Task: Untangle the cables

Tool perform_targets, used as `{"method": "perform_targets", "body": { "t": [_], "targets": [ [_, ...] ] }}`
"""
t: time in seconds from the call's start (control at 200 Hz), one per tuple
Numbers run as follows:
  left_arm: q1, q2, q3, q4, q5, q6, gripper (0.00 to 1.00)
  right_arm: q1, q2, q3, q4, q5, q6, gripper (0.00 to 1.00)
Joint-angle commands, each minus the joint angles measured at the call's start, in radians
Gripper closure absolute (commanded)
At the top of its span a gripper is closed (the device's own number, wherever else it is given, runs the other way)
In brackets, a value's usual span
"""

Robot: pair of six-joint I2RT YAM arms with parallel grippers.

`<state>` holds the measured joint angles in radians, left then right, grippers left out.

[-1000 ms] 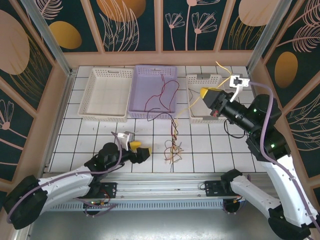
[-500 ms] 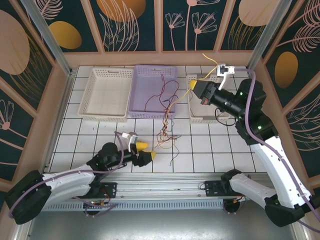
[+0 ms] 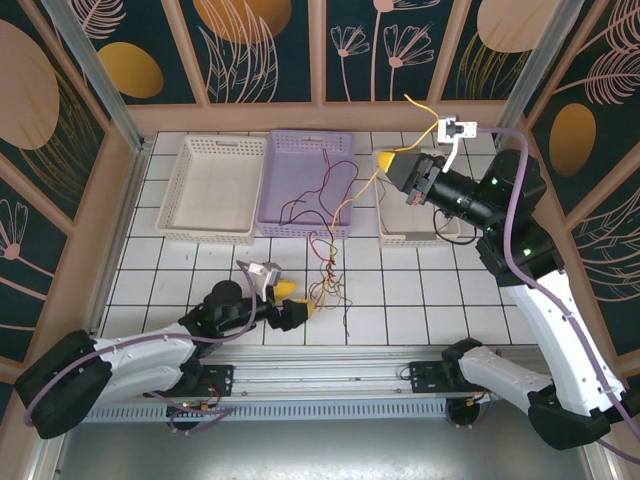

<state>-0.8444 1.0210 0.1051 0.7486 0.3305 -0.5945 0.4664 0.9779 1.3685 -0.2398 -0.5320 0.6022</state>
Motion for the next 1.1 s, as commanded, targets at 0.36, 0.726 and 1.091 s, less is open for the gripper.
{"method": "perform_targets", "body": {
  "t": [0.36,0.726,1.091],
  "targets": [
    [-0.007,0.113,0.046,0.164,0.050,-0.031,0.01,-0.004,0.013,0.050,0.070,-0.028,0.043,1.00],
    [-0.016,0.124,0.052,0.181,0.066,-0.050,0.02,-0.003,0.033,0.073,0.071,-0.024,0.044,1.00],
    [-0.016,-0.164,0.138,0.028,0.016,-0.100,0.01,0.007,0.010,-0.025,0.073,-0.018,0.021,1.00]
  ]
}}
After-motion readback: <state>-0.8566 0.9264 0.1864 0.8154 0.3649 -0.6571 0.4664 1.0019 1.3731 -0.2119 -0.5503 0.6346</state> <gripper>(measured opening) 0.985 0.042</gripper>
